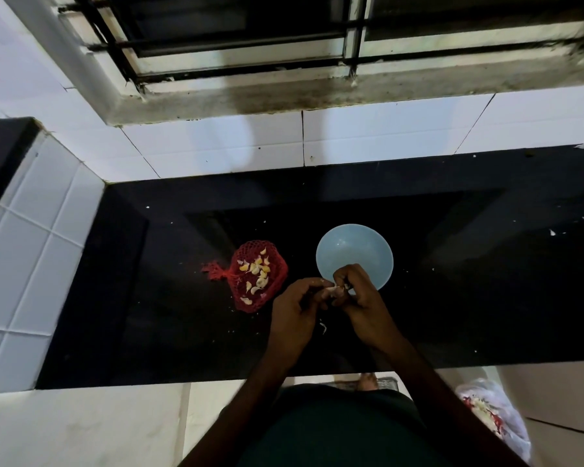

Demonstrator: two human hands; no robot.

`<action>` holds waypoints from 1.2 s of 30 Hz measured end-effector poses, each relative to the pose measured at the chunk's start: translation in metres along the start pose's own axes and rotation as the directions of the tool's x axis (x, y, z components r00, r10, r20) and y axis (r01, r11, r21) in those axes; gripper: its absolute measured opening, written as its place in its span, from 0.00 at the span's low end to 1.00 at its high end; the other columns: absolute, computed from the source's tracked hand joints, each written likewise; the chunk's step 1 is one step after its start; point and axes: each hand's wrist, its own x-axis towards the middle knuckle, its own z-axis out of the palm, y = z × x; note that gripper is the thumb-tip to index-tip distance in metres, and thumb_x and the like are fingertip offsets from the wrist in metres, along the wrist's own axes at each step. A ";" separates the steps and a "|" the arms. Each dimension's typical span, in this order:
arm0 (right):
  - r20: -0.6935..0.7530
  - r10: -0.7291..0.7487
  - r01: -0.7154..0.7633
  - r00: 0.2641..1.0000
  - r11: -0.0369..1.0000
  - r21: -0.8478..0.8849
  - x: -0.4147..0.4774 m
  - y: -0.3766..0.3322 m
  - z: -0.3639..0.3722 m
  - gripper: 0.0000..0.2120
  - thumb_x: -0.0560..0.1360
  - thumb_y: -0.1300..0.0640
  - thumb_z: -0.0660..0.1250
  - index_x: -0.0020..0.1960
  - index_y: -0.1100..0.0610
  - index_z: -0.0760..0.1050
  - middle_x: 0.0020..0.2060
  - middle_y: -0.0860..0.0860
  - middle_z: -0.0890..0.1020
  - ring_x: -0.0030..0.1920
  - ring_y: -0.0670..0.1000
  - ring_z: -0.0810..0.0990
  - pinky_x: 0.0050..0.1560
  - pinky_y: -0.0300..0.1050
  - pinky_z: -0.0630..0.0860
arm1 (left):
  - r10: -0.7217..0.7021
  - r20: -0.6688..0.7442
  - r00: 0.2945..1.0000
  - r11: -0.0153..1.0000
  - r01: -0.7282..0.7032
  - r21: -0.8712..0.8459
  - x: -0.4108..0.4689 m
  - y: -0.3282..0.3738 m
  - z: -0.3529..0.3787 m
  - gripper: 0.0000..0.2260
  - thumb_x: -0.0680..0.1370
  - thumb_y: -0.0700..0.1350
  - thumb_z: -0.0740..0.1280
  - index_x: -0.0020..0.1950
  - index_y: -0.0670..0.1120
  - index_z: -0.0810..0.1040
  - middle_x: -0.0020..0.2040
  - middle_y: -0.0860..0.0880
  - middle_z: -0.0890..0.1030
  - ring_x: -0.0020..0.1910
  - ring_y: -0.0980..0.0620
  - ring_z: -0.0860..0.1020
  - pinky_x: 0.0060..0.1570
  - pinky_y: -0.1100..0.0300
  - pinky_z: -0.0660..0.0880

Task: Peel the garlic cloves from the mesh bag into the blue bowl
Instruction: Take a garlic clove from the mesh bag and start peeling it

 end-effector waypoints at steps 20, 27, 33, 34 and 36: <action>0.083 -0.131 0.155 0.988 0.827 -0.541 0.003 0.002 -0.007 0.17 0.72 0.66 0.70 0.57 0.54 0.72 0.55 0.50 0.74 0.54 0.52 0.75 0.44 0.50 0.78 | -0.134 -0.026 0.991 0.991 0.133 -0.018 -0.002 0.006 0.002 0.05 0.81 0.42 0.69 0.52 0.50 0.83 0.46 0.59 0.84 0.45 0.57 0.83 0.47 0.66 0.79; -0.069 -0.229 0.148 0.971 0.800 -0.581 -0.005 0.006 0.006 0.24 0.67 0.65 0.77 0.57 0.55 0.69 0.51 0.56 0.77 0.50 0.59 0.78 0.38 0.49 0.78 | -0.269 0.009 0.963 0.942 0.265 -0.209 -0.001 0.007 0.008 0.05 0.81 0.42 0.69 0.52 0.45 0.84 0.47 0.53 0.86 0.46 0.57 0.84 0.49 0.62 0.81; -0.109 -0.218 0.148 0.970 0.881 -0.449 -0.001 0.009 0.008 0.15 0.73 0.58 0.70 0.57 0.53 0.69 0.54 0.50 0.72 0.52 0.54 0.77 0.43 0.52 0.81 | -0.376 0.110 0.920 0.805 0.383 -0.454 -0.006 0.009 0.013 0.08 0.82 0.42 0.67 0.56 0.40 0.83 0.50 0.46 0.86 0.50 0.51 0.84 0.54 0.55 0.80; -0.113 -0.200 0.141 0.973 0.909 -0.393 -0.002 0.007 0.008 0.11 0.74 0.55 0.66 0.55 0.52 0.69 0.53 0.47 0.71 0.51 0.52 0.76 0.44 0.50 0.80 | -0.370 0.110 0.923 0.805 0.377 -0.458 -0.005 0.008 0.011 0.08 0.82 0.42 0.67 0.56 0.40 0.83 0.49 0.46 0.86 0.49 0.51 0.83 0.53 0.54 0.80; -0.105 -0.154 0.117 0.982 0.949 -0.294 -0.005 0.004 0.009 0.07 0.75 0.52 0.61 0.53 0.49 0.67 0.51 0.42 0.68 0.50 0.46 0.74 0.44 0.47 0.79 | -0.343 0.095 0.934 0.826 0.348 -0.444 -0.003 0.007 0.007 0.08 0.82 0.44 0.67 0.55 0.40 0.82 0.47 0.47 0.85 0.46 0.50 0.83 0.51 0.54 0.80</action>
